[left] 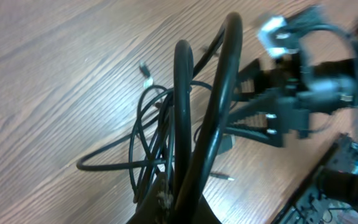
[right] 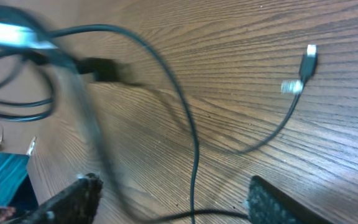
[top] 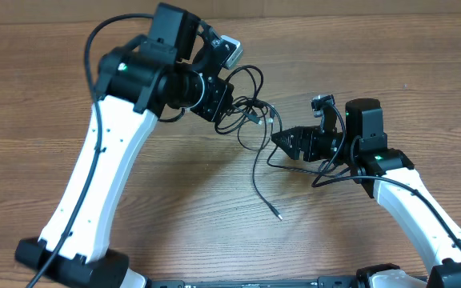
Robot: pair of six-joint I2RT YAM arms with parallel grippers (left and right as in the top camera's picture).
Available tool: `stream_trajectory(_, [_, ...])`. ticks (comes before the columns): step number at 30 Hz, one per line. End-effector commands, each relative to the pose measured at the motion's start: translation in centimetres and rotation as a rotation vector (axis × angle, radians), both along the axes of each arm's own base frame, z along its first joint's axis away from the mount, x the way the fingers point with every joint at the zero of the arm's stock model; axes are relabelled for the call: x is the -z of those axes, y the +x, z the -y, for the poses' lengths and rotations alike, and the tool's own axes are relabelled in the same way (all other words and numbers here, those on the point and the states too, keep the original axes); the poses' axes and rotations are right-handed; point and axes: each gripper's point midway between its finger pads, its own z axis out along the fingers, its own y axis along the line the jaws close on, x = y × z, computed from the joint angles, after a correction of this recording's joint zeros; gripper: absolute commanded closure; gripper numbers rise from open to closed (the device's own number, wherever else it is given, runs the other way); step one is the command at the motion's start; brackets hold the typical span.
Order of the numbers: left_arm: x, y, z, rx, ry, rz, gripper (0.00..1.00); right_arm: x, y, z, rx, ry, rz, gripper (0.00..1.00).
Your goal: Untangle cables
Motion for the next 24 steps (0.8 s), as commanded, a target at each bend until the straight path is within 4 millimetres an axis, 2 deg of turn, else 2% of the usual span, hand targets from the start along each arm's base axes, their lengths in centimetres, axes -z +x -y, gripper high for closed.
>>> stream_trajectory(1, [-4.5,-2.3,0.9,0.086,-0.116,0.092,0.96,-1.8,-0.2,-1.3,-0.052,0.046,0.039,0.23])
stream_trajectory(5, [-6.0,-3.8,1.9,0.145,-0.203,0.085,0.96,-2.7,-0.6,-2.8,-0.103,0.069,0.079,0.24])
stream_trajectory(8, [-7.2,-5.4,3.1,0.233,-0.301,0.059,0.96,-2.7,0.4,-2.9,-0.069,0.026,0.129,0.24])
stream_trajectory(10, [-7.5,-5.6,3.3,0.257,-0.315,0.067,0.96,-2.3,1.1,-2.4,-0.022,-0.019,0.143,0.37])
stream_trajectory(11, [-7.5,-5.5,3.2,0.259,-0.31,0.075,0.96,-2.0,1.3,-2.0,-0.001,-0.04,0.139,0.49])
stream_trajectory(12, [-7.5,-5.4,3.0,0.254,-0.31,0.077,0.96,-1.5,1.5,-1.5,0.026,-0.066,0.127,0.67])
stream_trajectory(13, [-7.5,-5.2,2.7,0.247,-0.309,0.082,0.96,-0.7,1.7,-0.7,0.072,-0.104,0.099,0.85])
stream_trajectory(14, [-7.5,-4.9,2.3,0.236,-0.299,0.093,0.96,0.2,1.8,0.3,0.139,-0.141,0.05,0.96])
stream_trajectory(17, [-6.8,-3.5,0.3,0.163,-0.236,0.115,0.96,3.8,1.1,4.9,0.398,-0.305,-0.13,0.96])
stream_trajectory(20, [-5.4,-1.8,-3.0,0.039,-0.13,0.114,0.96,6.3,-1.0,9.6,0.622,-0.484,-0.267,0.96])
stream_trajectory(22, [-4.5,-0.7,-5.4,-0.056,-0.053,0.112,0.96,6.9,-2.2,11.3,0.679,-0.55,-0.314,0.96])
stream_trajectory(24, [-4.0,0.0,-7.4,-0.139,-0.005,0.101,0.96,7.2,-2.9,11.8,0.683,-0.57,-0.344,0.96])
